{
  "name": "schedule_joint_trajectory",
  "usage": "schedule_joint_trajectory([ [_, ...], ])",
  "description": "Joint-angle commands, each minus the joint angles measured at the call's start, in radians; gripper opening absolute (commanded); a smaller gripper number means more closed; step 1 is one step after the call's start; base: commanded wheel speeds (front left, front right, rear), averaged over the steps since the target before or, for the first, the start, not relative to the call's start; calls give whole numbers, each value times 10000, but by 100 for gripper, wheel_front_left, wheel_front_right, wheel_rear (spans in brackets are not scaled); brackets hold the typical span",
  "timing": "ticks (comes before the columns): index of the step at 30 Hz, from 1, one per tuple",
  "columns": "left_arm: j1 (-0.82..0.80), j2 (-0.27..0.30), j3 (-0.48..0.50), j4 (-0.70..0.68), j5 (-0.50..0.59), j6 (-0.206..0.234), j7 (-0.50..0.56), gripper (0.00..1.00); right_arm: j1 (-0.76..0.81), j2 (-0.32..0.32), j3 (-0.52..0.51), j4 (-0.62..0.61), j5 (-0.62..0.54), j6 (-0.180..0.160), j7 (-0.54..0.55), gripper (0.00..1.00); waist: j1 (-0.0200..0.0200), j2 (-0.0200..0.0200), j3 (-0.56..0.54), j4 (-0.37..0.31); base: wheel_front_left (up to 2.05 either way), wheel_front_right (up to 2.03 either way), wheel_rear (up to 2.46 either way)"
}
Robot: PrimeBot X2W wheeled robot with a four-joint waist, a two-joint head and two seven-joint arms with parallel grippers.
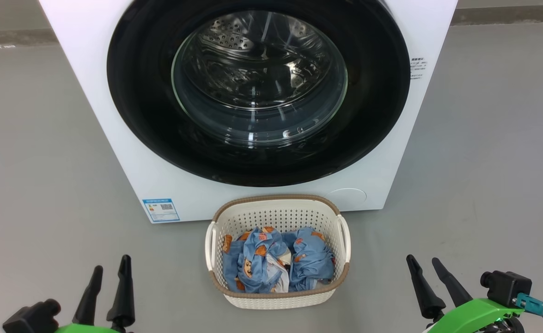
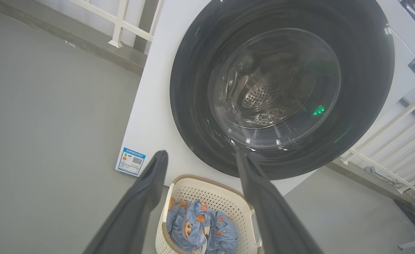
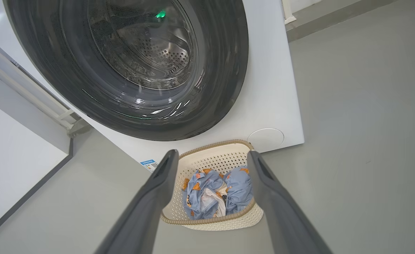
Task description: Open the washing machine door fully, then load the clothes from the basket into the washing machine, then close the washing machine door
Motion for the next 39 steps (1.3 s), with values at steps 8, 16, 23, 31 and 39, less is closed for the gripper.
schedule_joint_trajectory([
  [8, -28, 268, 190, -307, 1011, -22, -364, 100, -462, -229, 276, -283, -1116, 14, -359, 100, -1, 0, 10, -25, 0, 0, 0],
  [16, 15, 370, 117, -256, 1743, -24, -570, 100, -463, -303, 266, -283, -1897, 15, -561, 100, -1, 0, 22, -54, 0, 0, 0],
  [23, 32, 431, 114, -252, 2505, -26, -776, 100, -357, -322, 210, -320, -2701, 16, -759, 100, -1, 0, 18, -49, 0, 0, 0],
  [31, 107, 495, 157, -262, 3334, -28, -1012, 100, -281, -367, 202, -324, -3604, 17, -980, 100, -1, 0, -10, -71, 0, 0, 0],
  [39, 129, 469, 287, -166, 3751, -29, -1135, 100, -192, -349, -28, -385, -4109, 17, -1106, 100, -1, 0, 13, -105, 0, 0, 0],
])
